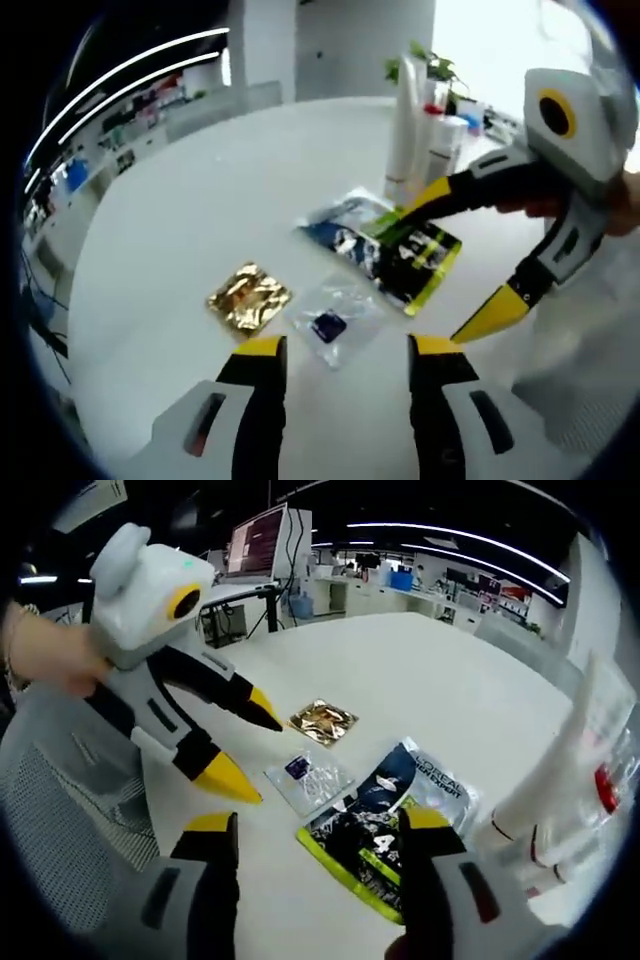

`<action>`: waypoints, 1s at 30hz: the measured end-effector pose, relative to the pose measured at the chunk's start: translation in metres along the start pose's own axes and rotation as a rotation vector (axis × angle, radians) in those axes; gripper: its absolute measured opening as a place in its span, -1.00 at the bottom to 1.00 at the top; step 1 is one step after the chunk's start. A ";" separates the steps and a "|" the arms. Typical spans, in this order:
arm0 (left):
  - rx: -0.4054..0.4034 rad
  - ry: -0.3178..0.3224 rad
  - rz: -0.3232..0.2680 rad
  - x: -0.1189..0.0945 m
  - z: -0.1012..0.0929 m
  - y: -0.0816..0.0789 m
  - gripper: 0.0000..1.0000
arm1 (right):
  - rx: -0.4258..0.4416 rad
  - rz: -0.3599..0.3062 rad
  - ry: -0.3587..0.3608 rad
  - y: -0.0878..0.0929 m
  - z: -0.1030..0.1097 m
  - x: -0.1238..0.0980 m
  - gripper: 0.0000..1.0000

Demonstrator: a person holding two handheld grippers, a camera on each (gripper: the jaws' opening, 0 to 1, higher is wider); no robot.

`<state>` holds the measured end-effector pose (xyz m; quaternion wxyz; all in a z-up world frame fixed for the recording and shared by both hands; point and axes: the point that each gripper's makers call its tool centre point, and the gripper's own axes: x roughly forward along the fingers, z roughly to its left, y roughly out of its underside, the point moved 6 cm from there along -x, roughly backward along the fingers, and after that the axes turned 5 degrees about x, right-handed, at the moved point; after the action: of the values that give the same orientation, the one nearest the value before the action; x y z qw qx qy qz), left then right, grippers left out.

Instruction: Arrange the skincare products in the storage area until every visible bottle or jar stands upright without overlapping.

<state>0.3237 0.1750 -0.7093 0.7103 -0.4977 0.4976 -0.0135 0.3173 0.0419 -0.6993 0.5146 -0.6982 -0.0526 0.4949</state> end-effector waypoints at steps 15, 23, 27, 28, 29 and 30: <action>-0.078 -0.011 -0.017 -0.036 -0.006 0.008 0.35 | 0.145 -0.037 0.064 0.013 -0.007 -0.056 0.71; -0.140 -0.027 -0.036 -0.061 -0.006 0.014 0.59 | 0.235 -0.040 0.115 0.027 -0.017 -0.086 0.89; -0.170 -0.015 -0.076 -0.071 -0.007 0.011 0.67 | 0.263 -0.052 0.142 0.027 -0.022 -0.099 0.93; -0.183 -0.010 -0.099 -0.074 -0.008 0.009 0.72 | 0.265 -0.054 0.145 0.027 -0.022 -0.101 0.93; -0.186 -0.013 -0.105 -0.079 -0.008 0.009 0.75 | 0.268 -0.055 0.149 0.027 -0.023 -0.104 0.94; -0.187 -0.011 -0.108 -0.081 -0.008 0.008 0.77 | 0.268 -0.057 0.153 0.028 -0.024 -0.107 0.95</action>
<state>0.2730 0.2151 -0.6591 0.6619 -0.5878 0.4651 -0.0026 0.2689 -0.0489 -0.6534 0.6195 -0.6572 0.0336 0.4281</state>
